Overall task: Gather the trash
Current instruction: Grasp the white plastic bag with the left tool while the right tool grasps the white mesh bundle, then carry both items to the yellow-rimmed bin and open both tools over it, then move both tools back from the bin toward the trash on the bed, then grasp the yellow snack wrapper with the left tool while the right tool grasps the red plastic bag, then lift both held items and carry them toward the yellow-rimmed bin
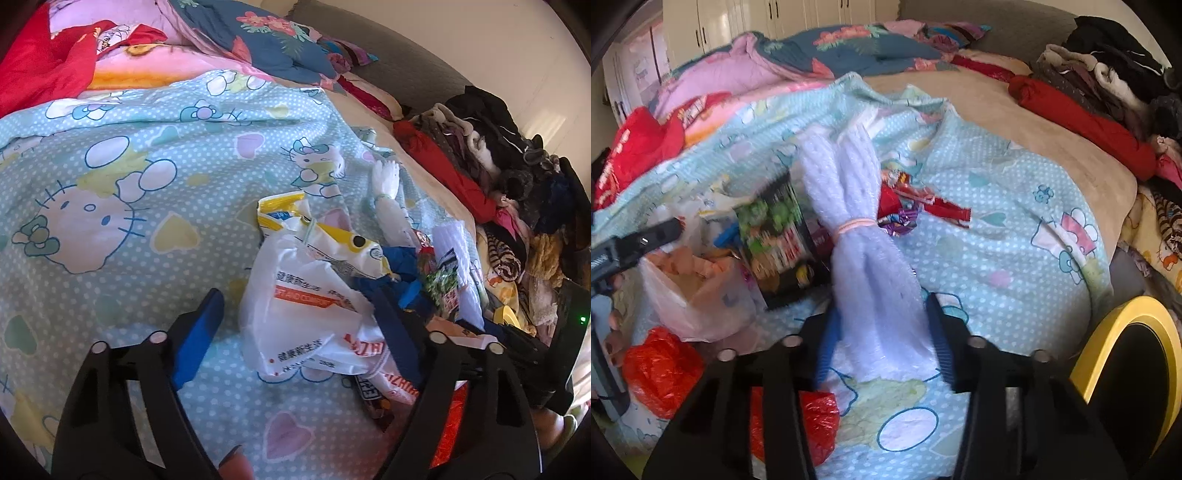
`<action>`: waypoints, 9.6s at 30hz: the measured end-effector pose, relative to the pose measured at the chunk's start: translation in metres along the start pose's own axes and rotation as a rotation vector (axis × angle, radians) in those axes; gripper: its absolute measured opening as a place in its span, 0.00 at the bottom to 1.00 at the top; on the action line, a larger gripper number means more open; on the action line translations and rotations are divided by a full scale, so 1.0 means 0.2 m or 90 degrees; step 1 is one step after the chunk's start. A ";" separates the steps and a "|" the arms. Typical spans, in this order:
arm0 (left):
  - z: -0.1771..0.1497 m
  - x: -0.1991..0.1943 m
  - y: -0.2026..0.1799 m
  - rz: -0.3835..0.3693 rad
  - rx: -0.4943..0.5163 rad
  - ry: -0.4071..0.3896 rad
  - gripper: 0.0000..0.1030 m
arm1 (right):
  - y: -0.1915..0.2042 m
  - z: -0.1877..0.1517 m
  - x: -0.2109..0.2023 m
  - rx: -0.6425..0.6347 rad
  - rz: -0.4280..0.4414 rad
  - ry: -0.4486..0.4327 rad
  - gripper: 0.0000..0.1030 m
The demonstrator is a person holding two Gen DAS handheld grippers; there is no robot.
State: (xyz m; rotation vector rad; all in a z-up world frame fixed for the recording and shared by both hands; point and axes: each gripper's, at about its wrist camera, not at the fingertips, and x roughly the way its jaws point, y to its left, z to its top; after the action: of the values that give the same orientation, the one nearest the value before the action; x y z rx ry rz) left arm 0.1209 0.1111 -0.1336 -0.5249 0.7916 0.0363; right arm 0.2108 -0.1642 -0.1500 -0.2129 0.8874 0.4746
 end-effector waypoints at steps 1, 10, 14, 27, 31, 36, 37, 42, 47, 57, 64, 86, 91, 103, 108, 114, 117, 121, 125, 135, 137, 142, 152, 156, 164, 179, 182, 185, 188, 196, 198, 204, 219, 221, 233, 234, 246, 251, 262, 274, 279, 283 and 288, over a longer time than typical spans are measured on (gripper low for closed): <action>0.00 0.00 0.00 -0.005 -0.001 0.001 0.64 | 0.00 -0.01 -0.01 0.005 0.002 -0.006 0.34; -0.01 -0.08 -0.05 -0.012 0.001 -0.008 0.47 | -0.06 -0.07 -0.19 0.077 0.053 -0.075 0.31; 0.00 -0.18 -0.10 -0.019 0.019 -0.033 0.44 | -0.08 -0.10 -0.27 0.102 0.070 -0.103 0.31; 0.12 -0.39 -0.44 -0.017 0.102 -0.127 0.42 | -0.24 -0.19 -0.42 0.177 0.079 -0.139 0.31; 0.11 -0.37 -0.53 -0.022 0.120 -0.124 0.42 | -0.30 -0.21 -0.48 0.195 0.074 -0.149 0.31; 0.07 -0.33 -0.68 -0.031 0.152 -0.113 0.42 | -0.40 -0.24 -0.55 0.225 0.062 -0.159 0.31; 0.06 -0.33 -0.71 -0.032 0.158 -0.110 0.42 | -0.43 -0.25 -0.56 0.234 0.059 -0.160 0.31; 0.01 -0.29 -0.84 -0.034 0.191 -0.104 0.42 | -0.53 -0.30 -0.63 0.261 0.043 -0.174 0.31; -0.05 -0.25 -0.98 -0.051 0.221 -0.092 0.42 | -0.65 -0.35 -0.69 0.302 0.025 -0.188 0.31; -0.17 -0.20 -1.22 -0.077 0.277 -0.077 0.42 | -0.89 -0.46 -0.77 0.373 -0.014 -0.203 0.32; -0.25 -0.15 -1.33 -0.090 0.305 -0.064 0.42 | -1.06 -0.57 -0.77 0.430 -0.027 -0.190 0.32; -0.44 0.11 -1.59 -0.114 0.402 0.005 0.46 | -1.24 -0.70 -0.77 0.501 -0.056 -0.152 0.46; -0.44 0.16 -1.55 -0.137 0.376 0.038 0.76 | -1.26 -0.72 -0.78 0.512 -0.081 -0.157 0.64; -0.40 0.04 -1.44 -0.130 0.346 0.005 0.90 | -1.13 -0.62 -0.79 0.448 -0.089 -0.179 0.75; -0.35 -0.02 -1.40 -0.104 0.335 -0.024 0.90 | -1.04 -0.56 -0.82 0.406 -0.087 -0.200 0.78; -0.28 -0.09 -1.33 -0.091 0.315 -0.060 0.90 | -0.95 -0.49 -0.85 0.367 -0.095 -0.217 0.81; -0.25 -0.11 -1.30 -0.084 0.308 -0.077 0.90 | -0.91 -0.47 -0.86 0.352 -0.092 -0.230 0.83; -0.22 -0.13 -1.26 -0.075 0.298 -0.089 0.90 | -0.85 -0.44 -0.88 0.327 -0.096 -0.242 0.84; -0.19 -0.15 -1.22 -0.066 0.285 -0.099 0.90 | -0.79 -0.40 -0.89 0.304 -0.092 -0.250 0.86; -0.12 -0.19 -1.11 -0.044 0.255 -0.119 0.90 | -0.60 -0.33 -0.90 0.242 -0.061 -0.258 0.87; -0.10 -0.20 -1.08 -0.036 0.248 -0.122 0.90 | -0.56 -0.31 -0.90 0.229 -0.052 -0.259 0.88; -0.06 -0.22 -1.02 -0.023 0.232 -0.131 0.90 | -0.45 -0.28 -0.89 0.191 -0.034 -0.257 0.89; 0.00 -0.25 -0.89 0.000 0.206 -0.146 0.90 | -0.27 -0.25 -0.85 0.140 0.012 -0.245 0.89; 0.03 -0.26 -0.83 0.010 0.192 -0.148 0.90 | -0.18 -0.24 -0.83 0.114 0.027 -0.236 0.89; 0.07 -0.25 -0.70 0.029 0.162 -0.147 0.90 | -0.06 -0.22 -0.79 0.075 0.047 -0.219 0.89; 0.14 -0.24 -0.47 0.062 0.103 -0.143 0.90 | 0.13 -0.23 -0.66 0.035 0.083 -0.165 0.89; 0.15 -0.23 -0.42 0.071 0.088 -0.141 0.90 | 0.17 -0.24 -0.63 0.026 0.088 -0.152 0.89; 0.16 -0.23 -0.36 0.080 0.074 -0.138 0.90 | 0.20 -0.24 -0.60 0.016 0.092 -0.140 0.89; 0.17 -0.22 -0.31 0.087 0.063 -0.134 0.90 | 0.23 -0.24 -0.56 0.007 0.095 -0.126 0.89; 0.16 -0.15 -0.18 0.100 0.035 -0.109 0.90 | 0.30 -0.24 -0.45 -0.007 0.092 -0.080 0.89; 0.15 -0.12 -0.14 0.100 0.025 -0.097 0.90 | 0.31 -0.24 -0.42 -0.006 0.093 -0.069 0.89; 0.12 -0.05 -0.06 0.092 -0.007 -0.063 0.90 | 0.33 -0.22 -0.35 -0.007 0.093 -0.039 0.89; 0.09 0.12 -0.04 0.020 -0.060 0.004 0.75 | 0.30 -0.20 -0.10 0.026 0.132 0.082 0.86; 0.09 0.15 -0.02 0.019 -0.073 0.009 0.73 | 0.30 -0.20 -0.10 0.026 0.144 0.083 0.77; 0.15 0.23 0.06 0.011 -0.145 0.007 0.62 | 0.29 -0.22 -0.13 0.032 0.198 0.072 0.45; 0.15 0.23 0.06 0.014 -0.145 0.007 0.58 | 0.28 -0.22 -0.13 0.035 0.200 0.071 0.45; 0.16 0.20 0.11 0.011 -0.160 0.010 0.32 | 0.26 -0.27 -0.23 0.032 0.208 0.041 0.35; 0.16 0.16 0.10 -0.001 -0.154 0.005 0.30 | 0.24 -0.28 -0.27 0.033 0.209 0.027 0.34; 0.21 0.04 0.03 -0.019 -0.127 -0.018 0.30 | 0.21 -0.28 -0.34 0.044 0.206 -0.003 0.33; 0.26 -0.06 -0.01 -0.021 -0.114 -0.043 0.30 | 0.20 -0.28 -0.38 0.054 0.203 -0.019 0.33; 0.26 -0.05 0.02 -0.013 -0.127 -0.034 0.30 | 0.18 -0.28 -0.38 0.060 0.204 -0.020 0.33; 0.24 -0.03 0.05 -0.007 -0.136 -0.010 0.30 | 0.17 -0.27 -0.38 0.067 0.204 -0.020 0.33; 0.22 -0.06 0.11 0.013 -0.132 -0.004 0.30 | 0.16 -0.26 -0.39 0.073 0.204 -0.026 0.33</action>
State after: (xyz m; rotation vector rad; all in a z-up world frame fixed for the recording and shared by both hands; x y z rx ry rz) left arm 0.1377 0.1523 -0.1091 -0.7120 0.7916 0.1394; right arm 0.1175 -0.1803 -0.1200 0.0455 0.9096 0.7199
